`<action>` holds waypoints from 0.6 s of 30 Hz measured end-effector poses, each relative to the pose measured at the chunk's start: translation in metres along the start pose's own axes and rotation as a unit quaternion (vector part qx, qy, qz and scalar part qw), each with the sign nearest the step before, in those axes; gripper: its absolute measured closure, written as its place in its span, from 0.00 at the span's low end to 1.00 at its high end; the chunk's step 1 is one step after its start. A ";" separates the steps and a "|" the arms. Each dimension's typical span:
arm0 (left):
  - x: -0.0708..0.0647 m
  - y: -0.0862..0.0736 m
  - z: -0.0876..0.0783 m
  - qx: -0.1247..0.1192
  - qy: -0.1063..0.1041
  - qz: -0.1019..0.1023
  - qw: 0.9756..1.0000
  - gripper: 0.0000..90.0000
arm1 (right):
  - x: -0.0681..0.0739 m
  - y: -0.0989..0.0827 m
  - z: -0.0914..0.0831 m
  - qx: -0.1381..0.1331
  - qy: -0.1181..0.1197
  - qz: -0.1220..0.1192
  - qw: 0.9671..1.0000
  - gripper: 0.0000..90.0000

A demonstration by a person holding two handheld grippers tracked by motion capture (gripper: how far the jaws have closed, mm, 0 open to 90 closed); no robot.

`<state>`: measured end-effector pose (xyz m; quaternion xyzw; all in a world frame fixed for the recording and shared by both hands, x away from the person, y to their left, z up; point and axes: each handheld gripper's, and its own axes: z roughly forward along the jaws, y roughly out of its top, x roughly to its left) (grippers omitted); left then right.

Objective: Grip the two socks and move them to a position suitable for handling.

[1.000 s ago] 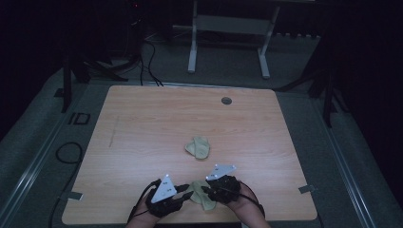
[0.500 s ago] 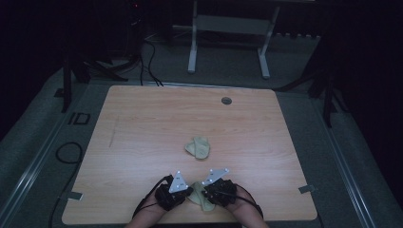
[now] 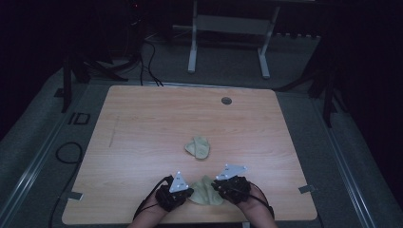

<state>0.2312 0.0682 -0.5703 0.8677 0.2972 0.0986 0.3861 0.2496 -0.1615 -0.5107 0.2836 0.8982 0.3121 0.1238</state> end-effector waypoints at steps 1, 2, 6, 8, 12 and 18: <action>0.000 0.000 0.000 -0.002 -0.003 0.002 1.000 0.99 | -0.002 -0.002 -0.003 -0.002 -0.003 0.004 1.000 0.92; 0.000 -0.001 0.000 -0.002 -0.005 0.000 1.000 0.99 | -0.005 -0.004 -0.007 -0.004 -0.005 0.009 1.000 0.92; 0.001 -0.001 0.000 -0.004 -0.010 -0.009 1.000 0.99 | -0.013 -0.015 -0.017 -0.011 -0.013 0.032 0.999 0.92; 0.001 -0.001 0.000 -0.003 -0.010 -0.009 1.000 0.99 | -0.017 -0.021 -0.020 -0.009 -0.016 0.038 0.999 0.92; 0.000 0.000 0.001 -0.004 -0.012 -0.012 1.000 0.99 | -0.026 -0.033 -0.024 -0.001 -0.033 0.054 0.998 0.92; -0.001 0.001 0.003 -0.004 -0.010 -0.008 1.000 0.99 | -0.038 -0.045 -0.019 0.018 -0.045 0.077 0.996 0.92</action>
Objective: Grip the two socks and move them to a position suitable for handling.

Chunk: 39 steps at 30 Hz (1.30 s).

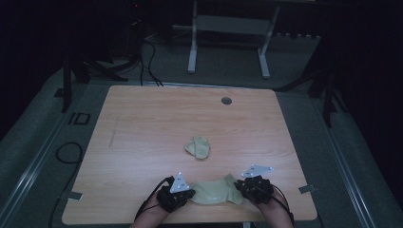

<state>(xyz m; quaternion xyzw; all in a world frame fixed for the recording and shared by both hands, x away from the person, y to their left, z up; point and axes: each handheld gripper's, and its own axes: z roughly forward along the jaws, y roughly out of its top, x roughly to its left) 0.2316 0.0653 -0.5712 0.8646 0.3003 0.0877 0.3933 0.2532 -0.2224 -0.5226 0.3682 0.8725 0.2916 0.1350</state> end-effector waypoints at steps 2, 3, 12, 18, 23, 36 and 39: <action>0.000 0.000 0.000 -0.001 -0.001 -0.003 1.000 0.99 | -0.003 -0.004 0.005 0.008 0.004 0.009 1.000 0.91; 0.000 0.000 0.000 -0.001 -0.001 -0.002 1.000 0.99 | -0.003 -0.006 0.006 0.012 0.003 0.011 1.000 0.91; 0.001 0.000 0.001 0.000 -0.008 -0.004 1.000 0.99 | -0.004 -0.015 0.008 0.026 -0.010 0.016 0.999 0.77; 0.001 0.000 0.001 -0.001 -0.007 -0.007 1.000 0.99 | 0.016 -0.014 0.008 0.014 0.019 -0.005 1.000 0.96; 0.001 0.000 0.001 -0.003 -0.006 -0.010 1.000 0.99 | 0.013 -0.017 0.018 0.031 0.011 -0.007 0.999 0.97; -0.003 0.012 0.014 -0.004 -0.013 -0.014 1.000 0.99 | -0.007 -0.027 0.011 0.026 -0.002 0.020 0.999 0.97; -0.004 0.013 0.015 -0.003 -0.016 -0.018 1.000 0.99 | -0.008 -0.029 0.010 0.024 -0.014 0.018 0.999 0.97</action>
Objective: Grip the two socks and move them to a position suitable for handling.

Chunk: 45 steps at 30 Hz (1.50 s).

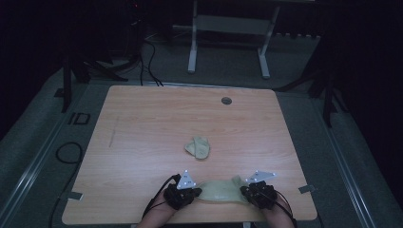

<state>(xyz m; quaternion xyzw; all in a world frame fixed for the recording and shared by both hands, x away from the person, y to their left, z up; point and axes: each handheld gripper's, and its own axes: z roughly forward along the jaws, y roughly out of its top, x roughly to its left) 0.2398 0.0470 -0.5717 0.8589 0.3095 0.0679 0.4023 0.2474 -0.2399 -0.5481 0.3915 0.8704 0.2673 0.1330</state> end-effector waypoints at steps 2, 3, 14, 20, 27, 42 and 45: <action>0.000 0.000 0.001 -0.002 -0.001 0.001 1.000 0.99 | 0.000 -0.001 0.000 -0.002 -0.001 0.001 1.000 0.97; 0.000 0.000 0.001 -0.002 -0.002 0.000 1.000 0.99 | 0.000 0.000 0.000 -0.001 -0.001 0.001 1.000 0.97; -0.001 0.005 -0.011 -0.038 -0.013 -0.011 0.999 0.82 | 0.006 0.010 -0.021 -0.041 0.017 -0.010 0.999 0.75; 0.002 0.004 -0.021 -0.046 -0.013 -0.018 0.999 0.59 | 0.005 0.028 -0.031 -0.071 -0.005 -0.012 0.997 0.51; 0.010 -0.006 -0.032 -0.039 -0.005 -0.015 0.999 0.49 | -0.001 0.051 -0.029 -0.071 0.009 -0.003 0.997 0.37; 0.025 -0.029 -0.049 -0.015 0.018 -0.023 0.999 0.49 | 0.009 0.108 0.009 -0.029 0.041 -0.043 0.998 0.46; 0.025 -0.031 -0.050 -0.014 0.015 -0.033 0.999 0.49 | 0.011 0.123 0.015 -0.035 0.040 -0.045 0.998 0.48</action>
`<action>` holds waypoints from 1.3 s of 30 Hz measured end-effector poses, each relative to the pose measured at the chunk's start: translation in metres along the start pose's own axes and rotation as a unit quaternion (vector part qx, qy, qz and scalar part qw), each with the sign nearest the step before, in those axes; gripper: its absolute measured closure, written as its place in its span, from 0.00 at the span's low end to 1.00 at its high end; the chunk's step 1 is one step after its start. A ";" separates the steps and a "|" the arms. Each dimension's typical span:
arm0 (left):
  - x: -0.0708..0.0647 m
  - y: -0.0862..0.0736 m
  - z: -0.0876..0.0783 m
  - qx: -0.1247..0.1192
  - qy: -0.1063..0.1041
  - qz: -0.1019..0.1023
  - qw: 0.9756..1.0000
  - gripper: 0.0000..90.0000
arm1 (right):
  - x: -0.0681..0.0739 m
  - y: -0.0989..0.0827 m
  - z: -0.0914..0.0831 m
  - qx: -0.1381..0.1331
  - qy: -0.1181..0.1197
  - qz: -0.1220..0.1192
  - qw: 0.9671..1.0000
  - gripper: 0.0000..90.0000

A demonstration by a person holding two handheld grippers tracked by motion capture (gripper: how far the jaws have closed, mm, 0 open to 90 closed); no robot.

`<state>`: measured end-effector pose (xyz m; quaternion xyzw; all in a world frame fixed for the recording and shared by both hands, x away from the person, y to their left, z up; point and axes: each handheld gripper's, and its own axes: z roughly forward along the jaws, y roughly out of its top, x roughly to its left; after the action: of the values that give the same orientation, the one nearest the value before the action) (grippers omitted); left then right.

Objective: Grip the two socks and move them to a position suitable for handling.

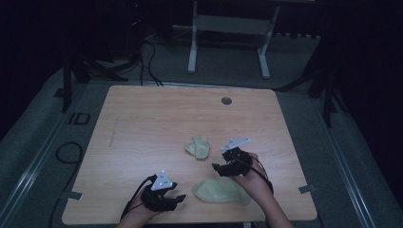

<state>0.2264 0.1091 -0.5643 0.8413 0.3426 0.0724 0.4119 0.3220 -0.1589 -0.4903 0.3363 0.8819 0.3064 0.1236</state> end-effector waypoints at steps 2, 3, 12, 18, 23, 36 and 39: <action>0.001 0.000 -0.001 -0.002 0.000 -0.003 1.000 0.49 | -0.001 0.010 0.005 -0.002 0.001 -0.001 1.000 0.50; 0.001 0.000 -0.001 -0.002 0.003 -0.001 1.000 0.49 | -0.001 0.015 0.008 -0.004 -0.002 -0.003 1.000 0.50; 0.004 -0.002 -0.001 -0.006 0.018 0.003 1.000 0.49 | -0.009 0.053 0.055 0.006 -0.013 0.015 1.000 0.51; 0.007 0.000 -0.004 -0.011 0.011 -0.017 1.000 0.45 | -0.015 0.064 0.091 0.024 -0.028 0.022 0.999 0.43; 0.009 0.000 -0.006 -0.018 0.010 -0.025 0.999 0.38 | -0.013 0.066 0.112 0.046 -0.040 0.018 0.998 0.40; 0.010 -0.002 -0.005 -0.026 0.035 -0.019 0.999 0.12 | -0.009 0.067 0.123 0.059 -0.034 -0.002 0.998 0.81; 0.011 -0.003 -0.006 -0.028 0.031 -0.024 0.999 0.12 | -0.011 0.068 0.122 0.062 -0.031 -0.002 0.998 0.86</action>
<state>0.2305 0.1215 -0.5641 0.8183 0.3732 0.0986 0.4259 0.4167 -0.0705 -0.5434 0.3511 0.8956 0.2402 0.1299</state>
